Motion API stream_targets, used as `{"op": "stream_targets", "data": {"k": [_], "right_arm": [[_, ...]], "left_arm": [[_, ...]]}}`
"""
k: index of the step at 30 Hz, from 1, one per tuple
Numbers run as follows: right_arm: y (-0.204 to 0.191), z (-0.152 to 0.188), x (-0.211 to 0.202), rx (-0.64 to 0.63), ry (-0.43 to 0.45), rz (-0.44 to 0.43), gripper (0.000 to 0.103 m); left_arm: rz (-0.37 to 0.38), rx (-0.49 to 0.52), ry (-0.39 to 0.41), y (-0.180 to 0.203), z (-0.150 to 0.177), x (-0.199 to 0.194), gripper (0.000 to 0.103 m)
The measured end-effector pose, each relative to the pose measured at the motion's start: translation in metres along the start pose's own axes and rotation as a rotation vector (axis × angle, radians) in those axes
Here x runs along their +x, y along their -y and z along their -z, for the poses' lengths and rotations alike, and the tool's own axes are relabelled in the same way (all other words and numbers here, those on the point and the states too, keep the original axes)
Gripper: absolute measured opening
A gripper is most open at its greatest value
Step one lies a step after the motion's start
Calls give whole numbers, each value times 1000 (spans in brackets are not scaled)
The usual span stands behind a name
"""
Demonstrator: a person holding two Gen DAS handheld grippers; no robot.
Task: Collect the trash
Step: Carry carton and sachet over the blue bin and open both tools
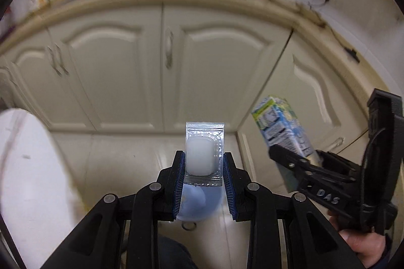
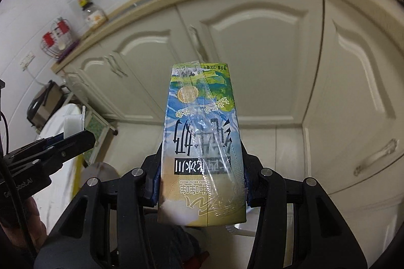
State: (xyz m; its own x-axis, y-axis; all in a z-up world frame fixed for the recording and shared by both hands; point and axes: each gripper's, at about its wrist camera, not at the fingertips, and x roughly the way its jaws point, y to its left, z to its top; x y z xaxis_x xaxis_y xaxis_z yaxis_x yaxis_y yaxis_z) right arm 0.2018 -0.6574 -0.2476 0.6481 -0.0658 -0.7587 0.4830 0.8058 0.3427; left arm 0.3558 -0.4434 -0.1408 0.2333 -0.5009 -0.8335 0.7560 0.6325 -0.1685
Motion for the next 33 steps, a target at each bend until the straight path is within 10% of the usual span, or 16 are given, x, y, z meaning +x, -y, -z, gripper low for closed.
{"op": "stream_targets", "data": {"k": [11, 21, 28, 33], "right_arm": [[50, 29, 109, 82, -215, -2, 45], [64, 47, 168, 116, -330, 1, 48], [69, 52, 177, 149, -347, 31, 99], [69, 51, 162, 172, -327, 66, 103]], "left_arm": [[1, -65, -251, -12, -41, 139, 26], [-56, -104, -314, -36, -70, 192, 40], [-84, -107, -277, -35, -76, 186, 51], [-79, -113, -230, -29, -75, 166, 54]]}}
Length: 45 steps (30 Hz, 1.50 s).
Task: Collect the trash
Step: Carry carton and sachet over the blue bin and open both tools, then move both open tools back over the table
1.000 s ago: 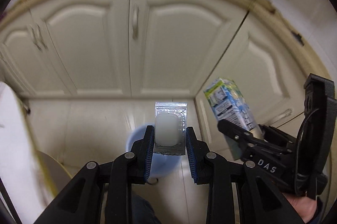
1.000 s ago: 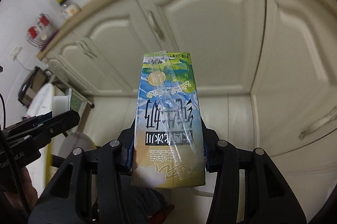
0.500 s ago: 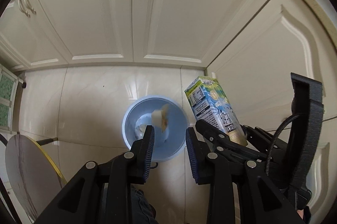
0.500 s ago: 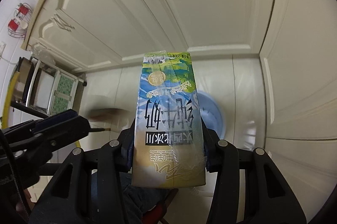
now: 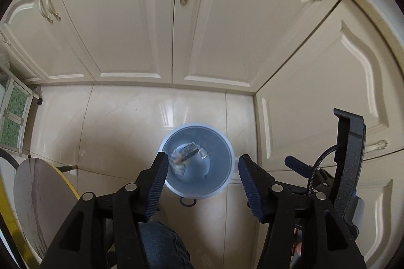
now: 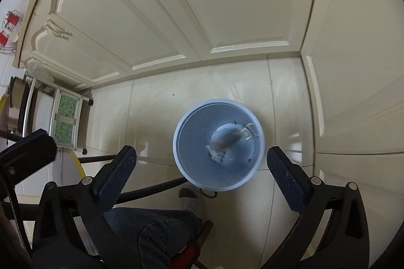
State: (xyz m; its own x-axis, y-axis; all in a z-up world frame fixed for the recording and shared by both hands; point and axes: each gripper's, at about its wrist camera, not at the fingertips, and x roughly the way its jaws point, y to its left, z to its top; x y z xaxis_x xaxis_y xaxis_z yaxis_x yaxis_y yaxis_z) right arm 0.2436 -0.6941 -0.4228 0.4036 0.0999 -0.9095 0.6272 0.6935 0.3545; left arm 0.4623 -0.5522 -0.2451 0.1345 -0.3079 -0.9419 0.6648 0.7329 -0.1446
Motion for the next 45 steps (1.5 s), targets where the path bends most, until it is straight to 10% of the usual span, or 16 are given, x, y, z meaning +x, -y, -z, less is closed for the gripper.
{"op": "stream_targets", "data": {"k": [26, 45], "right_arm": [[-157, 40, -200, -155, 360, -109, 103], [-347, 121, -278, -477, 503, -263, 103]], "left_arm": [[-106, -152, 506, -83, 158, -250, 94], [-335, -366, 767, -157, 407, -427, 96]]}}
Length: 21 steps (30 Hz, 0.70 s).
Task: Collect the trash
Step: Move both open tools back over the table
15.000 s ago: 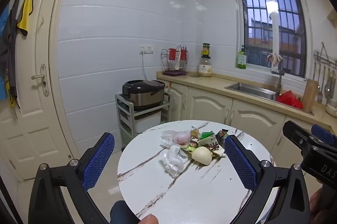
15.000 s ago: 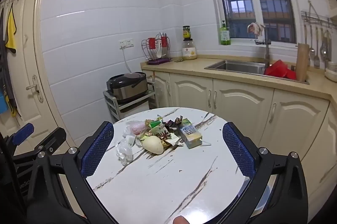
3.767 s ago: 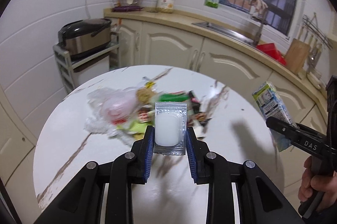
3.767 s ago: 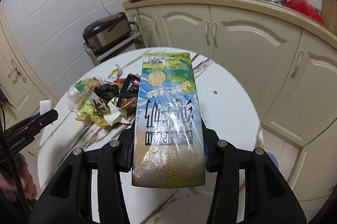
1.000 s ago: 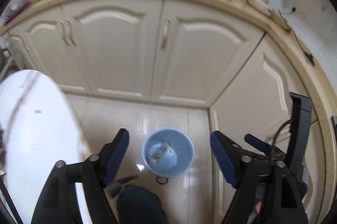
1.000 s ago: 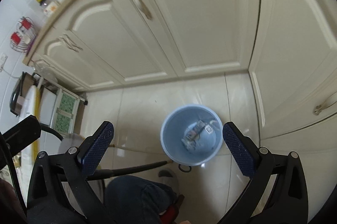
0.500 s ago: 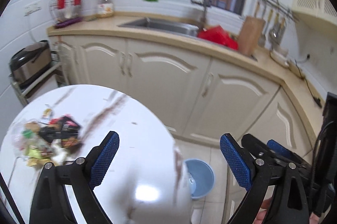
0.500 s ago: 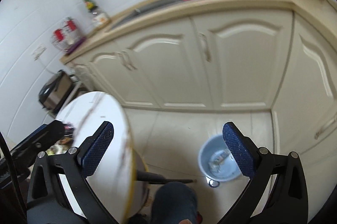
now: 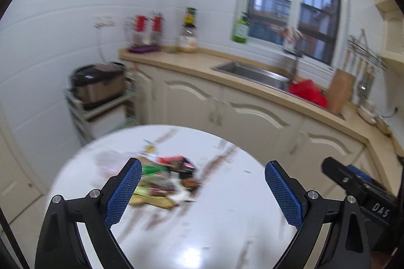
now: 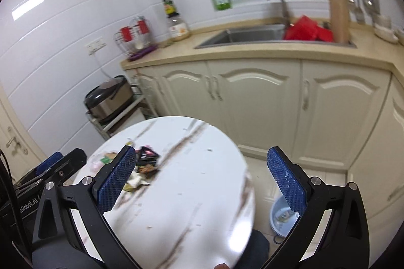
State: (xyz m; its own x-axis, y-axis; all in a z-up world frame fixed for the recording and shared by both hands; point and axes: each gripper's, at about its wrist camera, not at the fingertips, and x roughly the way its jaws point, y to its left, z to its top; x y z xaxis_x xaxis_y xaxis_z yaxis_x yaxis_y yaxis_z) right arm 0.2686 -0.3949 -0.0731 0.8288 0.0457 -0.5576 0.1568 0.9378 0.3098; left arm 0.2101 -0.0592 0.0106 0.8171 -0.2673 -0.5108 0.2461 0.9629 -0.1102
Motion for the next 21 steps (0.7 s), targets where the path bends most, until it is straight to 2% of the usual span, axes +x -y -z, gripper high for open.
{"op": "stream_targets", "data": {"k": [6, 14, 21], "right_arm": [[-46, 2, -3, -77, 24, -43, 103], [-100, 11, -10, -186, 51, -69, 103], [-119, 14, -3, -218, 45, -76, 103]], "left_arm": [[-126, -25, 55, -28, 17, -45, 96], [-205, -88, 80, -47, 38, -79, 96], [-230, -104, 57, -52, 50, -91, 96]]}}
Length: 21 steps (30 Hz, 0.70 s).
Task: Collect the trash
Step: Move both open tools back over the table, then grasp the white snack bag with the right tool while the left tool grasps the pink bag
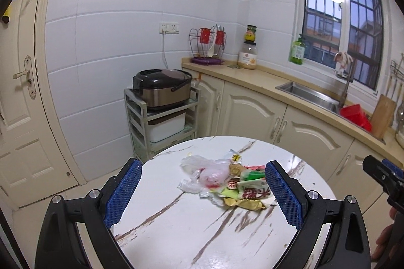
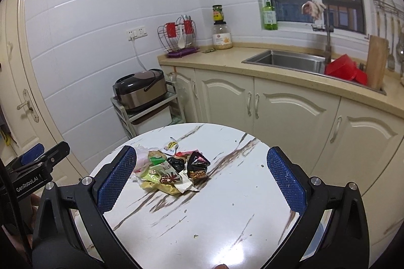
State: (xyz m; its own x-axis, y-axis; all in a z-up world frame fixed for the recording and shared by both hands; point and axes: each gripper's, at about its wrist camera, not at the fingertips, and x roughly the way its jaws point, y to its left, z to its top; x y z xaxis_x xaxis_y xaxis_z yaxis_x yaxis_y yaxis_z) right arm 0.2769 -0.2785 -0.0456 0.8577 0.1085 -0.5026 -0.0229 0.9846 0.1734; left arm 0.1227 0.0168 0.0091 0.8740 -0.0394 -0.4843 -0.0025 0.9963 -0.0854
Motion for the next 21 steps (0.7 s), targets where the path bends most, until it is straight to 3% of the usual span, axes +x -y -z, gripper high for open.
{"op": "stream_targets", "data": {"k": [8, 21], "right_arm": [[-5, 7, 27, -35, -63, -10, 103], [-32, 46, 151, -146, -309, -88, 103]], "left_arm": [[-3, 7, -72, -13, -16, 31, 96], [-34, -23, -225, -36, -24, 125, 96]]}}
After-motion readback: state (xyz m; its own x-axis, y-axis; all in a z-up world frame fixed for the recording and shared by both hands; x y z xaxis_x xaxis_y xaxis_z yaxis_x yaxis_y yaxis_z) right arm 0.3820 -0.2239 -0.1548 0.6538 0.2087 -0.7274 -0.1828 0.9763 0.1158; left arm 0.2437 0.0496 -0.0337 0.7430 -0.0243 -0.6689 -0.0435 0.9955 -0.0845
